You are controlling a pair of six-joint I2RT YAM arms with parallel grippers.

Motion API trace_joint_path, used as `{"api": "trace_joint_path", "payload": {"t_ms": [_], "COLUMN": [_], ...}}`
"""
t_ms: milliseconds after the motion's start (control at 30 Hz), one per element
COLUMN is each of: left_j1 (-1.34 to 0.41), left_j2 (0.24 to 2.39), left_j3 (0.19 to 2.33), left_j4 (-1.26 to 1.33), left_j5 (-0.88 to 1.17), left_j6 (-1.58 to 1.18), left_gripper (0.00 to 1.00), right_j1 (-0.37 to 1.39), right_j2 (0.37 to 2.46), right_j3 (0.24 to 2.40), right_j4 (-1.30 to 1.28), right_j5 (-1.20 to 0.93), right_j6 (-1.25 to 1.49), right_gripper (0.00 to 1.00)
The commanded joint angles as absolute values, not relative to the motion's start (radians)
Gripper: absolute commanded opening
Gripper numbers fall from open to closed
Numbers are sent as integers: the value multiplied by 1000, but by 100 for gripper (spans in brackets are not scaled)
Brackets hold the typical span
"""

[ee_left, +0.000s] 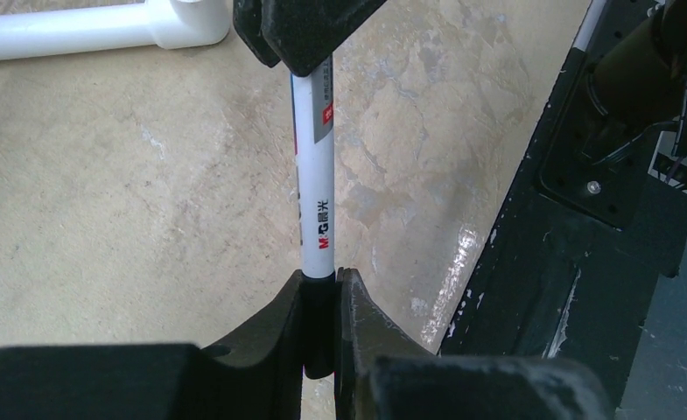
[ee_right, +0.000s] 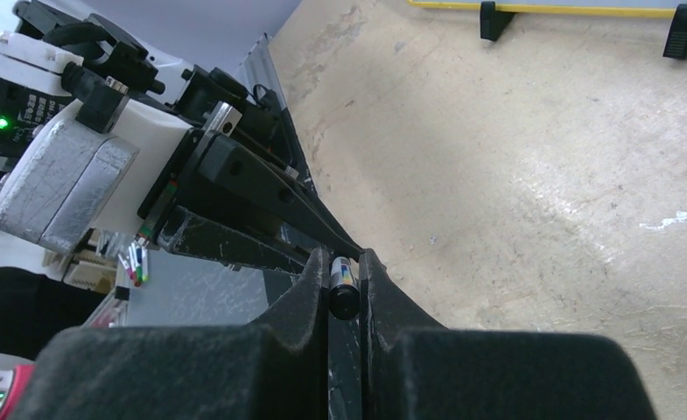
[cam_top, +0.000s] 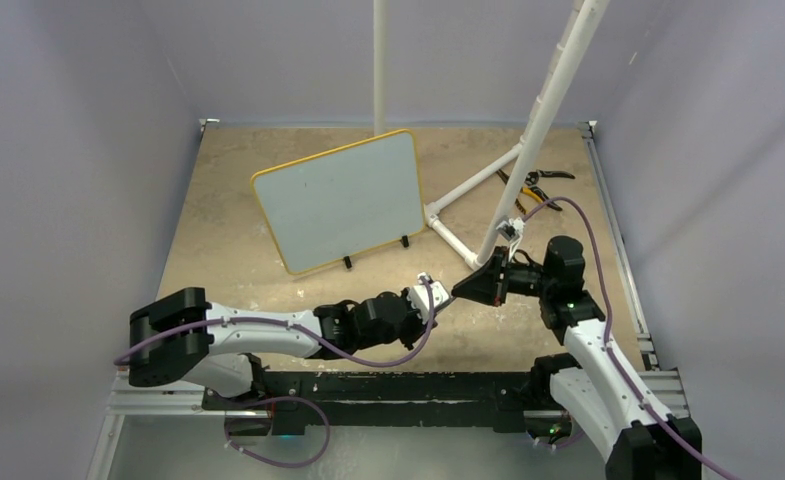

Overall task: Write a sentence on the whiteboard
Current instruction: Open the whiteboard marker at the center of the board.

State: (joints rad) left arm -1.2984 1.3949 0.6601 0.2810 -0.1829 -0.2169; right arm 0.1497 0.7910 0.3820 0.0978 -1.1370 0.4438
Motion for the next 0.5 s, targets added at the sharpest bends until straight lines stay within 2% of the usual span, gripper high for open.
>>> {"api": "trace_joint_path", "payload": {"t_ms": [0, 100, 300, 467], "left_j1": [-1304, -1304, -1304, -1304], "left_j2": [1331, 1279, 1179, 1147], "left_j3": [691, 727, 941, 966], "left_j4": [285, 207, -108, -213], "left_j5": [-174, -161, -120, -144], "left_j6": [-207, -200, -69, 19], "left_gripper": [0, 0, 0, 0], "right_j1": [201, 244, 249, 248], "right_j2": [730, 692, 681, 693], "right_j3": [424, 464, 526, 546], "right_j4": [108, 113, 215, 364], "right_j5": [-1092, -1037, -991, -961], "right_j6": [434, 445, 535, 641], "right_gripper": [0, 0, 0, 0]}}
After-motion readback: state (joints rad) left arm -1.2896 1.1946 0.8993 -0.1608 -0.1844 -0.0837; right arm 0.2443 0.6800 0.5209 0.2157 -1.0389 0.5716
